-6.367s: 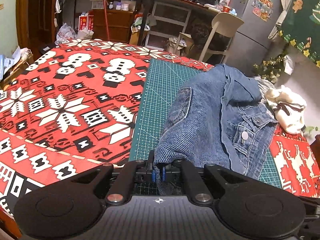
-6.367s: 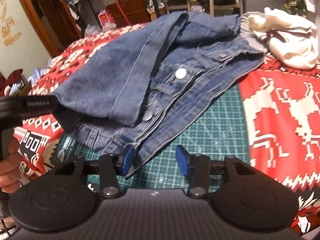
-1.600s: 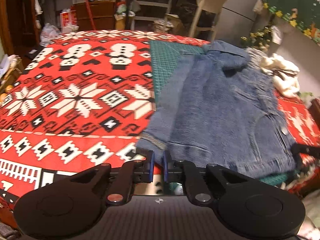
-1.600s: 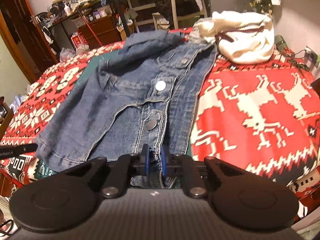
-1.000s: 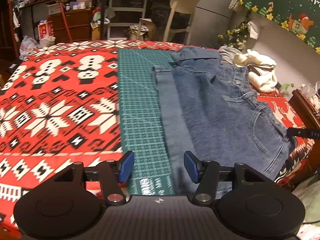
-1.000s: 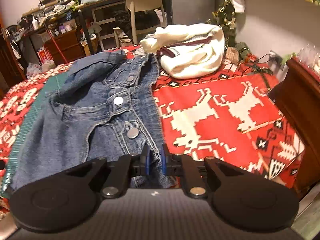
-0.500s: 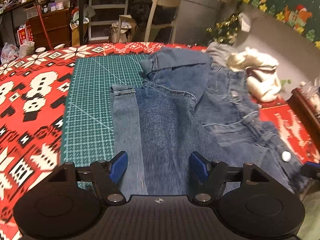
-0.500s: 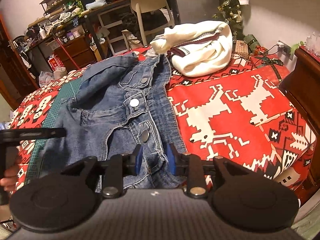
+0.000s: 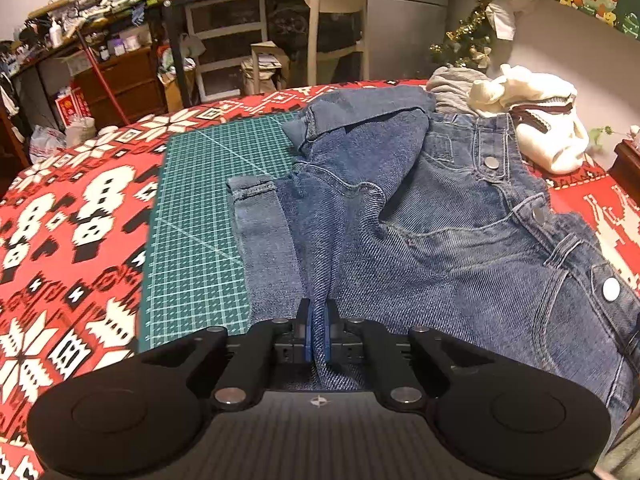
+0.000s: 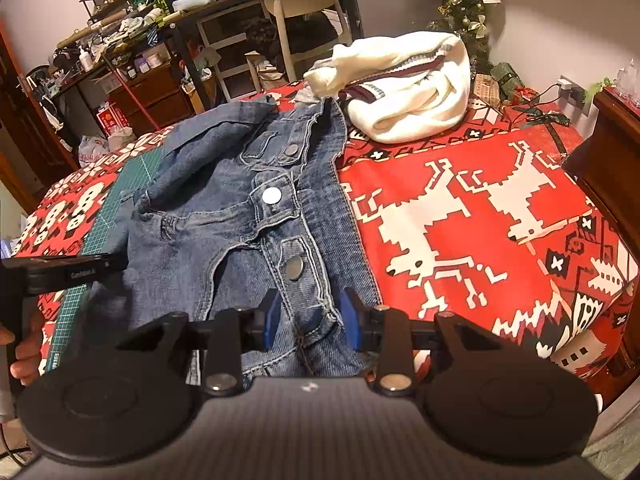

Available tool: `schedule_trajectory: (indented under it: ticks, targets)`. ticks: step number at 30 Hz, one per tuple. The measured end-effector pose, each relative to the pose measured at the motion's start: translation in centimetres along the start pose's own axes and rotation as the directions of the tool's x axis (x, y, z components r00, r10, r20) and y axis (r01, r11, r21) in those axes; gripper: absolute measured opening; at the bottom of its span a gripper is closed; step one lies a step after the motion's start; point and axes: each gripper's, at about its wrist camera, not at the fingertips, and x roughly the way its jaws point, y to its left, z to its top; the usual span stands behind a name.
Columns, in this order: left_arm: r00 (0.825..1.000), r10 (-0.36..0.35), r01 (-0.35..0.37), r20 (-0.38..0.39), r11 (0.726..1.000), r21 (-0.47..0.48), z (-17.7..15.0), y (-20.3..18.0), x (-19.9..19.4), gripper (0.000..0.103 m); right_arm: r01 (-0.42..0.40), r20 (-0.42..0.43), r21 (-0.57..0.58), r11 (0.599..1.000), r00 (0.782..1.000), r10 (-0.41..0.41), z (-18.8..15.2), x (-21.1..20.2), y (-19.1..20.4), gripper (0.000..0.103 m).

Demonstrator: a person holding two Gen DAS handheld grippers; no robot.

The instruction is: Fold clothes

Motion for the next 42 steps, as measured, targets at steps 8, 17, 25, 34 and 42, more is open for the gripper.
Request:
schedule_trajectory:
  ticks: [8,17,25,34,42]
  targets:
    - [1.000,0.013,-0.013,-0.017,0.999,-0.049,-1.8,2.1,-2.1,0.006,-0.045,-0.033,-0.001,0.999,0.998,0.045,-0.2,0.6,0.3,0.037]
    - [0.999,0.026,-0.030,-0.035,0.993,-0.111,-4.8,4.3,-5.0,0.006,-0.117,-0.099,-0.009,0.993,0.988,0.116,-1.0,1.8,1.9,0.032]
    - [1.000,0.010,-0.012,-0.011,0.988,-0.152,-5.4,5.0,-6.1,0.012,-0.116,-0.097,-0.058,0.992,0.989,0.110,-0.9,1.8,2.8,0.033]
    - [0.997,0.058,-0.052,0.056,0.993,-0.110,-4.6,4.3,-8.2,0.018,-0.094,-0.066,-0.158,0.983,0.994,0.084,-1.0,0.9,4.3,0.033]
    - [0.987,0.066,-0.062,0.146,0.998,-0.030,-3.4,3.7,-9.4,0.047,-0.075,-0.018,-0.235,0.969,0.997,0.072,-1.0,-0.1,5.8,0.033]
